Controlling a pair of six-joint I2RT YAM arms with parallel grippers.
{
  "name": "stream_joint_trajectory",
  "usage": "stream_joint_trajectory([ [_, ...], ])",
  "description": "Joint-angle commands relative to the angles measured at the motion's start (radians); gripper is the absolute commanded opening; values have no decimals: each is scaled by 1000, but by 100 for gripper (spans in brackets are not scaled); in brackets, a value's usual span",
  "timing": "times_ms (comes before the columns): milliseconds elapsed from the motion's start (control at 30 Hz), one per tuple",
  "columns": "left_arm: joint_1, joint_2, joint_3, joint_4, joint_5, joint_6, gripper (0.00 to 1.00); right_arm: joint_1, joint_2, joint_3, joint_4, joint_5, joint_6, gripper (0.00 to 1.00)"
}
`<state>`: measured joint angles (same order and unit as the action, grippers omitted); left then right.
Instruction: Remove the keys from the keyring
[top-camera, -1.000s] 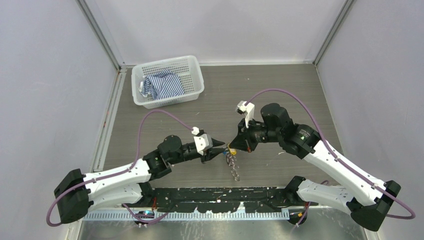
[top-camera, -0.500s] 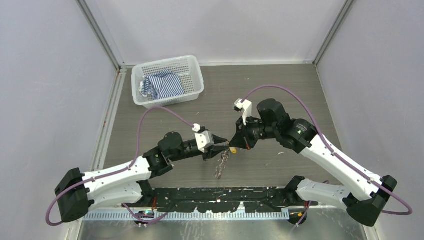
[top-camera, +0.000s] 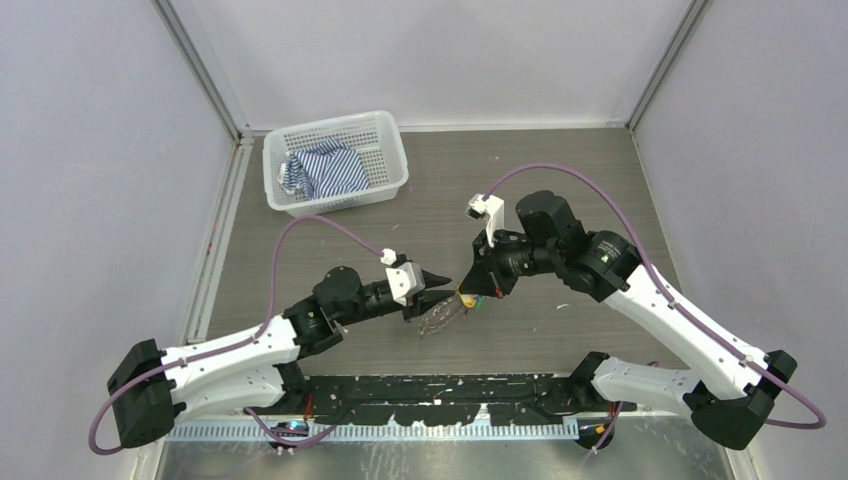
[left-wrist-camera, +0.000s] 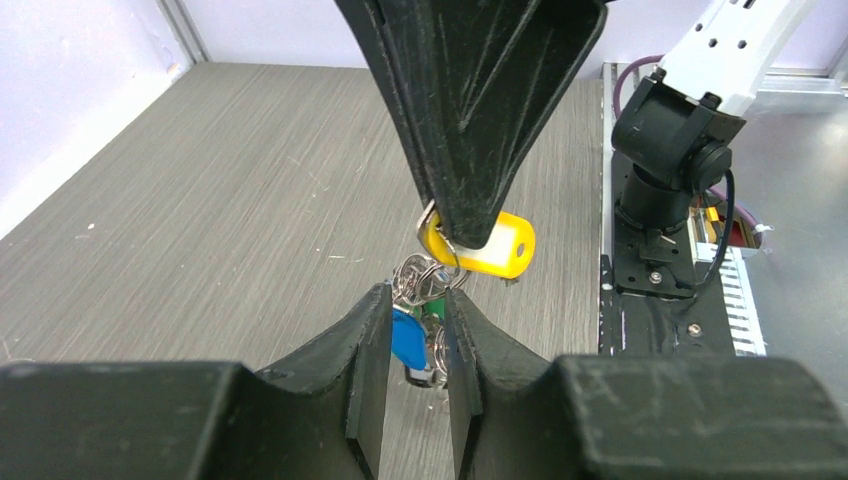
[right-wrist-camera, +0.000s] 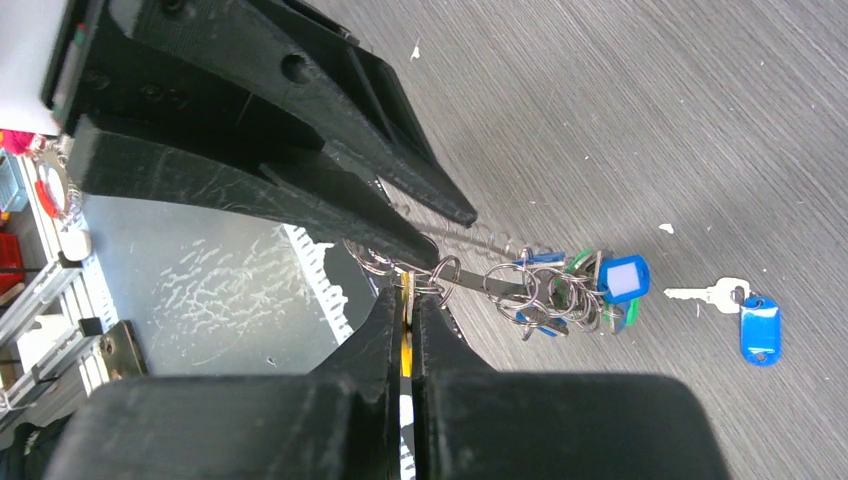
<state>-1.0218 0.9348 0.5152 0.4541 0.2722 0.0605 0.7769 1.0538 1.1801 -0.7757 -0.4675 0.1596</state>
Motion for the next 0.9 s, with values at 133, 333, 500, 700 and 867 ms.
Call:
stream_joint_trajectory([
  [133,0,29,-17,107,-10,6,27,0,-5,69,27,-38,1,1],
  [333,0,21,-33,141,3,-15,28,1,-1,74,11,-42,-6,1],
  [500,0,35,-43,192,35,-47,29,-1,-2,76,7,-38,-6,1],
  [700,1,41,-44,206,66,-54,30,0,-1,81,-9,-25,-15,1],
  [867,1,47,-47,221,68,-67,30,1,3,79,-11,-24,-19,1],
])
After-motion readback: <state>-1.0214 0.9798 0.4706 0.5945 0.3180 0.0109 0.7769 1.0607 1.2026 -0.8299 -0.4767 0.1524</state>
